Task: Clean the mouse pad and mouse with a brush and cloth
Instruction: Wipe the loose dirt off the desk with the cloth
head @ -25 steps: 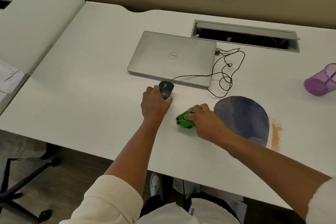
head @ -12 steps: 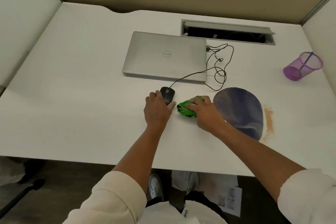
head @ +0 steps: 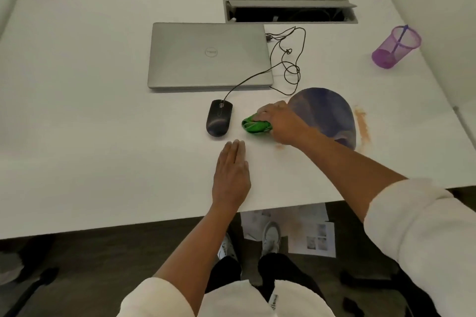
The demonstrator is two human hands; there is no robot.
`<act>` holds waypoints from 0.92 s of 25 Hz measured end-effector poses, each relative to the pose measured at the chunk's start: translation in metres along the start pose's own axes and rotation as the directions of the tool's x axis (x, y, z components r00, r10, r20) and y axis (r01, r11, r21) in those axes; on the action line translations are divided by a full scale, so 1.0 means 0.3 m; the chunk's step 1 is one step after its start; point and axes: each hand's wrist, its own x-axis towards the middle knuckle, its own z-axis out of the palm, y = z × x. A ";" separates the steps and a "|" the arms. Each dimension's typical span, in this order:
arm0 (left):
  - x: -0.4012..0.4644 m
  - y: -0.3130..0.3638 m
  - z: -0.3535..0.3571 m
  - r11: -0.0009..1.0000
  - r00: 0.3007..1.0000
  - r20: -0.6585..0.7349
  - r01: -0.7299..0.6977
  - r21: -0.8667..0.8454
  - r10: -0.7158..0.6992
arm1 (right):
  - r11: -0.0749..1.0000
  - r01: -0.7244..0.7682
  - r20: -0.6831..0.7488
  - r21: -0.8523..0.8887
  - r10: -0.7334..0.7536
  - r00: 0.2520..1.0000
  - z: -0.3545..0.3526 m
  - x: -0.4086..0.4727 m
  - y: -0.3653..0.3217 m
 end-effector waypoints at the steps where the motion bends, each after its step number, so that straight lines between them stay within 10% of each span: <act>1: -0.001 -0.008 0.011 0.999 1.000 0.017 -0.023 0.028 0.023 | 1.000 -0.021 -0.012 -0.020 0.021 1.000 0.028 -0.022 -0.008; 16: 0.005 0.107 0.060 0.994 0.992 0.124 -0.011 0.106 -0.002 | 0.991 -0.130 -0.009 -0.011 0.130 0.991 0.260 -0.906 0.233; 23: 0.031 0.245 0.150 0.994 0.991 0.126 0.030 0.108 -0.044 | 0.928 -0.312 -0.353 0.202 0.367 0.861 0.139 -0.965 0.450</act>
